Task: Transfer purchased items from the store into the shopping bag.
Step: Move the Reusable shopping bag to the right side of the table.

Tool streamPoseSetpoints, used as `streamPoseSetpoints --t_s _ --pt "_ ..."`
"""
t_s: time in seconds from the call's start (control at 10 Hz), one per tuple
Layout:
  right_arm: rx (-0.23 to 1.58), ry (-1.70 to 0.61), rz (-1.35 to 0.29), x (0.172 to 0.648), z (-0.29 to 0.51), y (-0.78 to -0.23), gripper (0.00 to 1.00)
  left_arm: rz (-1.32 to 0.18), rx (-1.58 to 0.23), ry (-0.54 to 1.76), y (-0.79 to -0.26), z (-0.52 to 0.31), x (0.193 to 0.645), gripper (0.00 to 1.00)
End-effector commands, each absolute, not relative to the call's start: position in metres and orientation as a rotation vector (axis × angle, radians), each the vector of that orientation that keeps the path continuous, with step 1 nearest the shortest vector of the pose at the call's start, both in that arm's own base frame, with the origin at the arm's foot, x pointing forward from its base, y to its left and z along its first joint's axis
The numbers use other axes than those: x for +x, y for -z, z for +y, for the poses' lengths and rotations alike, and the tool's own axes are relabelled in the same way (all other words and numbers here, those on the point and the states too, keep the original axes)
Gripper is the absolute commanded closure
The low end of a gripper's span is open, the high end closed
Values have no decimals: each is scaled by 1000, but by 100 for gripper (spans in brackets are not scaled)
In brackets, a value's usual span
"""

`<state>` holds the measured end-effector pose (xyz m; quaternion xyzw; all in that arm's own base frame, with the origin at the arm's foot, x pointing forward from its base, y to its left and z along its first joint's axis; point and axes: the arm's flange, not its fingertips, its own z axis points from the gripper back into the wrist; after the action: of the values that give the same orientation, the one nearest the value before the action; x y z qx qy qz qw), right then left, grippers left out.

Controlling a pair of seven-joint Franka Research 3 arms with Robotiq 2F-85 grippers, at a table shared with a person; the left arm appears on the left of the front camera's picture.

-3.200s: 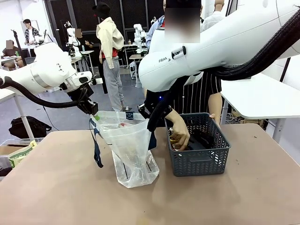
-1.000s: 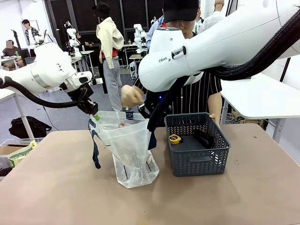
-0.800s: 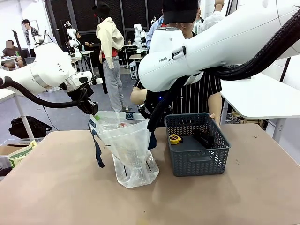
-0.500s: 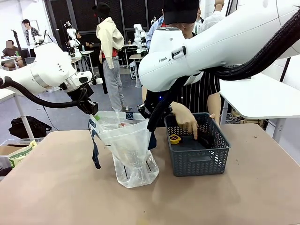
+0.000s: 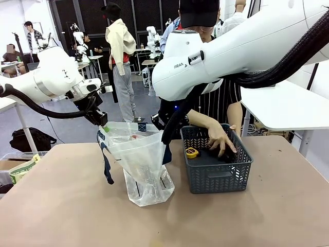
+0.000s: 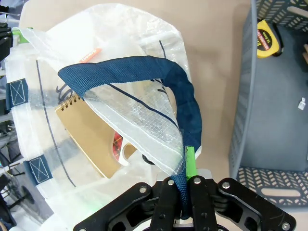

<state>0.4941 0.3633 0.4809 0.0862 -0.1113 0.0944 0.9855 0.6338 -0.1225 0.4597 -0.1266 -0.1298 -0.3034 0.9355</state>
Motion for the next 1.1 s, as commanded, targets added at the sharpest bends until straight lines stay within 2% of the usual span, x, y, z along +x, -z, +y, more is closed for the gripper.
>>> streamPoseSetpoints --t_s 0.0,1.0 --pt "185 -181 -217 495 360 -481 100 -264 -251 612 -461 -118 631 100" --pt "185 -181 -217 495 360 -481 100 -264 -251 612 -461 -118 631 100"
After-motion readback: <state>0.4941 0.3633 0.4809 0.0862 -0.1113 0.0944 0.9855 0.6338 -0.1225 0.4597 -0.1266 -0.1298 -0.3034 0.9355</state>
